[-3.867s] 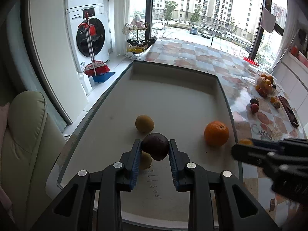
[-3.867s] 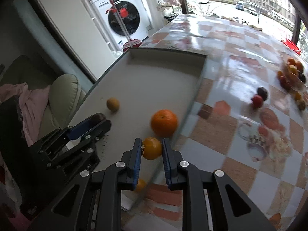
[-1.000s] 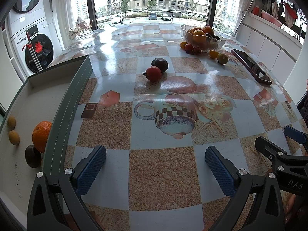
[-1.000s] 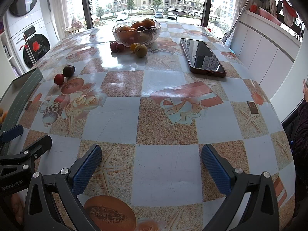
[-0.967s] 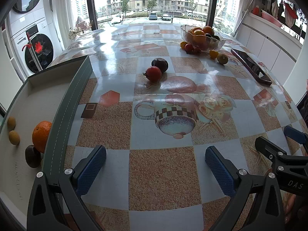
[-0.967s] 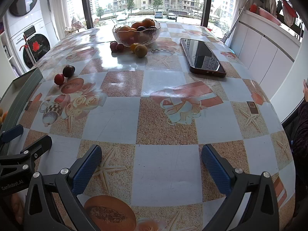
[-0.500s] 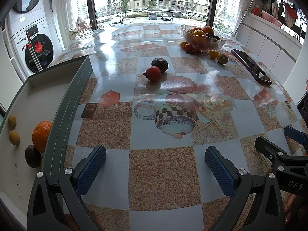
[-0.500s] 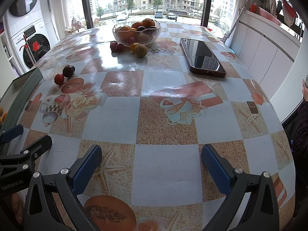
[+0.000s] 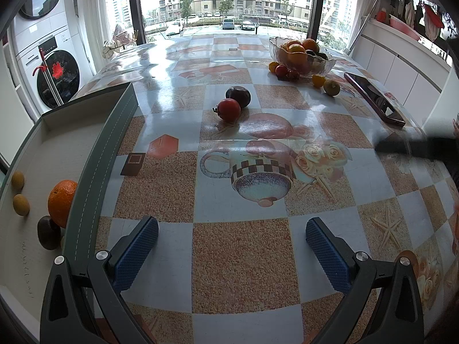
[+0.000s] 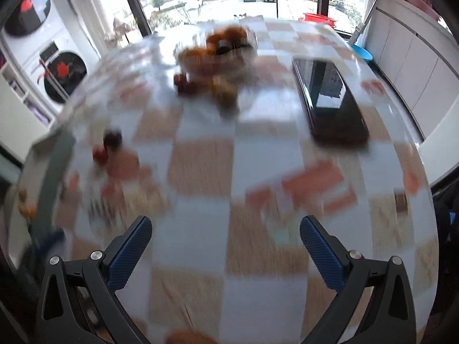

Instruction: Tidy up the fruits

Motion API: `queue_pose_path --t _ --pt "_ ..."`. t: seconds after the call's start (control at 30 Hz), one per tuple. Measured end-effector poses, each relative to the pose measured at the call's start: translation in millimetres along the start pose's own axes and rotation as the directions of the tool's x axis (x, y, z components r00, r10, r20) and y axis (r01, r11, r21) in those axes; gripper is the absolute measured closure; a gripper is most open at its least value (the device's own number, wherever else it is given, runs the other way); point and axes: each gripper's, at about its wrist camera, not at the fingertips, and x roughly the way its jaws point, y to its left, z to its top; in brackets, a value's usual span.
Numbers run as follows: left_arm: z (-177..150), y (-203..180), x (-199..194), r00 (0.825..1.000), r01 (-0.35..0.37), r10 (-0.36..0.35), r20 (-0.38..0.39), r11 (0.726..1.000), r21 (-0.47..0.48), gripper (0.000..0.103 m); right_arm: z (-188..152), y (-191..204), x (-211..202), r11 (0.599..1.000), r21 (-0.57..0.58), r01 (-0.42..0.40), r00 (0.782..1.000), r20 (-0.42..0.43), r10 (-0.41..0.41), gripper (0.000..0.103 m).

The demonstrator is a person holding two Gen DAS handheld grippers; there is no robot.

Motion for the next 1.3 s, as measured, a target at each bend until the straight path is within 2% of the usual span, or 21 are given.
queue_pose_path --t 0.2,0.27,0.33,0.5,0.53,0.57,0.6,0.63,0.67,0.7,0.87,1.03,1.2,1.3 --pt "0.1 0.0 0.1 1.000 0.000 0.000 0.000 1.000 0.000 0.000 54.5 2.9 38.4 0.999 0.049 0.021 0.999 0.036 -0.023 0.002" --pt "0.4 0.0 0.2 1.000 0.000 0.000 0.000 1.000 0.000 0.000 63.9 2.6 50.2 0.998 0.067 0.017 0.999 0.042 -0.020 0.008" --pt "0.4 0.0 0.3 1.000 0.000 0.000 0.000 1.000 0.000 0.000 73.8 3.8 63.6 0.997 0.078 0.024 0.999 0.044 -0.028 0.011" --pt "0.1 0.0 0.2 1.000 0.000 0.000 0.000 1.000 0.000 0.000 85.7 12.7 77.5 0.995 0.047 0.089 0.991 0.093 -0.093 0.012" --pt "0.4 0.0 0.3 1.000 0.001 -0.001 0.000 1.000 0.000 0.000 86.9 14.3 79.0 0.994 0.043 0.099 0.989 0.104 -0.103 0.017" --pt "0.4 0.0 0.3 1.000 0.001 -0.001 0.000 1.000 0.000 0.000 86.6 15.3 78.8 0.993 0.041 0.109 0.987 0.115 -0.113 0.028" --pt "0.4 0.0 0.4 1.000 0.001 -0.001 0.000 1.000 0.000 0.000 86.5 16.3 78.0 0.992 0.035 0.118 0.984 0.129 -0.121 0.035" --pt "0.0 0.0 0.2 1.000 0.000 0.000 0.000 1.000 0.000 0.000 87.4 16.1 77.4 0.993 0.029 0.116 0.984 0.135 -0.119 0.049" --pt "0.2 0.0 0.3 1.000 0.000 0.000 0.000 1.000 0.000 0.000 87.1 15.7 76.0 0.994 0.020 0.104 0.984 0.140 -0.106 0.068" --pt "0.1 0.0 0.3 1.000 0.001 -0.001 0.000 1.000 0.000 0.000 86.2 14.4 74.6 0.996 0.016 0.091 0.986 0.140 -0.092 0.075" --pt "0.5 0.0 0.4 1.000 0.001 -0.001 0.000 1.000 0.000 0.000 66.0 -0.6 57.6 0.999 0.037 -0.007 0.993 0.119 0.002 0.075" --pt "0.8 0.1 0.5 1.000 0.000 0.000 -0.003 1.000 0.000 0.000 10.2 -14.7 28.5 0.996 0.056 -0.073 0.991 0.113 0.067 0.075" --pt "13.4 -2.7 7.2 0.999 -0.029 0.028 -0.043 0.999 -0.028 0.000 -44.9 -36.5 -0.5 0.985 0.138 -0.105 0.978 0.191 0.077 0.075" --pt "34.5 -3.1 14.1 0.998 -0.030 0.027 -0.050 0.997 -0.068 0.002 -60.4 -53.6 -4.1 0.962 0.224 -0.153 0.966 0.238 0.098 0.075"
